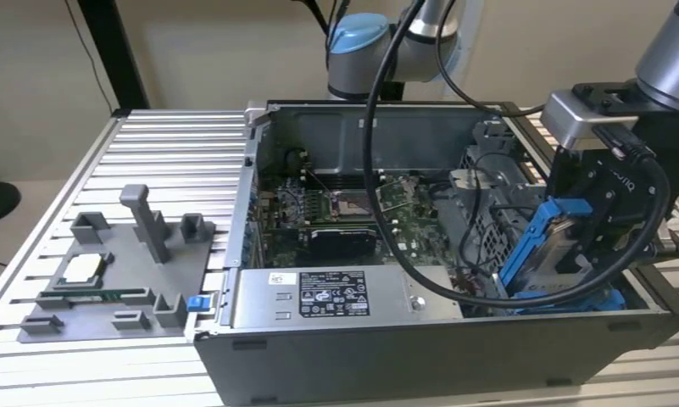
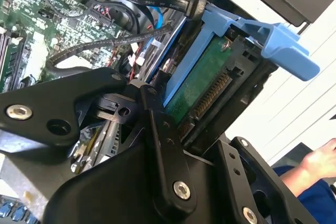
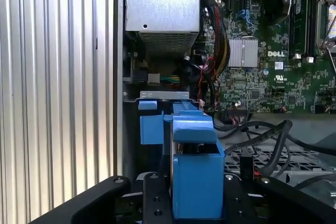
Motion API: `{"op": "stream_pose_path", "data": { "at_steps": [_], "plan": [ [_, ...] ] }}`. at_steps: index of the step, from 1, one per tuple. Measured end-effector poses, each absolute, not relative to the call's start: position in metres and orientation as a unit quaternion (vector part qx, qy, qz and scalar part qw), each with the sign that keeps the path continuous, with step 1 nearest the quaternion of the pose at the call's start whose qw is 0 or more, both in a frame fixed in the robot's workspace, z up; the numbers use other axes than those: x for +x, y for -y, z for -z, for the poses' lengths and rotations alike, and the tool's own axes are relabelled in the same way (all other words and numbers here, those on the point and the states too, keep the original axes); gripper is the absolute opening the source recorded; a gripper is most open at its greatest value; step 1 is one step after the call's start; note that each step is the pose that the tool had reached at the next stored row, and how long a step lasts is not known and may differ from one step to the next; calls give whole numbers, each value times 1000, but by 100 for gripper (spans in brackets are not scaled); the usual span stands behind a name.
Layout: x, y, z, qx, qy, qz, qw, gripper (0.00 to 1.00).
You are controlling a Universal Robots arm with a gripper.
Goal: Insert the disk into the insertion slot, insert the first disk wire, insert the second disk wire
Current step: 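Insert the disk into the insertion slot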
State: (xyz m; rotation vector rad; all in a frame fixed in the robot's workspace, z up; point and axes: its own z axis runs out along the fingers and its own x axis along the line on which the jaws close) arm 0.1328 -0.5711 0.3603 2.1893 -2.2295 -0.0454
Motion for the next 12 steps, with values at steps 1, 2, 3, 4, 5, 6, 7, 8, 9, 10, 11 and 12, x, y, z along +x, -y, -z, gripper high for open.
{"op": "stream_pose_path", "data": {
  "at_steps": [1, 2, 3, 4, 5, 6, 7, 8, 9, 10, 11, 12],
  "plan": [
    [133, 571, -360, 701, 713, 15, 8, 0],
    [133, 571, -360, 701, 713, 15, 8, 0],
    [133, 571, -360, 701, 713, 15, 8, 0],
    [133, 571, -359, 701, 713, 15, 8, 0],
    [133, 571, -359, 701, 713, 15, 8, 0],
    [133, 571, -359, 701, 713, 15, 8, 0],
    [133, 571, -358, 701, 713, 15, 8, 0],
    [133, 571, -358, 701, 713, 15, 8, 0],
    [133, 571, -357, 701, 713, 15, 8, 0],
    [133, 571, -357, 701, 713, 15, 8, 0],
    [133, 571, -356, 701, 713, 15, 8, 0],
    [133, 571, -356, 701, 713, 15, 8, 0]
  ]
}}
